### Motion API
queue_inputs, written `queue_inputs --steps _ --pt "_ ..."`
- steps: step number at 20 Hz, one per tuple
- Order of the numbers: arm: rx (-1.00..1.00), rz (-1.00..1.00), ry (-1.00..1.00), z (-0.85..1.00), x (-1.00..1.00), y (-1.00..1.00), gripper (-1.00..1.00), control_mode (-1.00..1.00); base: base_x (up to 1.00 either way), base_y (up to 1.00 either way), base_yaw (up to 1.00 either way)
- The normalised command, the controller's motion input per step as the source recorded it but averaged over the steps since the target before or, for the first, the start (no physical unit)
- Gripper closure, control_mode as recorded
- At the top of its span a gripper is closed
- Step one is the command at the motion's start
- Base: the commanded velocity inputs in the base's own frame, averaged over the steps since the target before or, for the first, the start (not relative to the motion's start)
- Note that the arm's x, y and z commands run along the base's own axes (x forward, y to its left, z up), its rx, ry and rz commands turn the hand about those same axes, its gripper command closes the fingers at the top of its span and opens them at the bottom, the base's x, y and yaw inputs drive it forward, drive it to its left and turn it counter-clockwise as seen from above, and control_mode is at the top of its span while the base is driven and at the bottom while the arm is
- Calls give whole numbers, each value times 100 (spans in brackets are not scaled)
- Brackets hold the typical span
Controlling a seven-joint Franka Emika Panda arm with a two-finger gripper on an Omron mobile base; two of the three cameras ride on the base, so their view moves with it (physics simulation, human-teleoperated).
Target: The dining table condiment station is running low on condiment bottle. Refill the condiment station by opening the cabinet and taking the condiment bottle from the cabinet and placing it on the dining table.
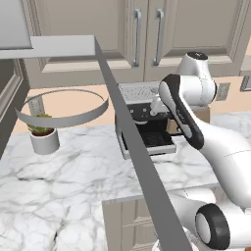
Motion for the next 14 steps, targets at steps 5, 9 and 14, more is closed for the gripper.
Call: queue_inputs --steps 5,9,14 --pt "-10 4 -46 15 -67 12 -100 -100 0 0 0" --pt "-15 1 -84 53 -63 24 -100 -100 0 0 0" --pt "-3 0 -77 83 0 10 -100 -100 0 0 0"
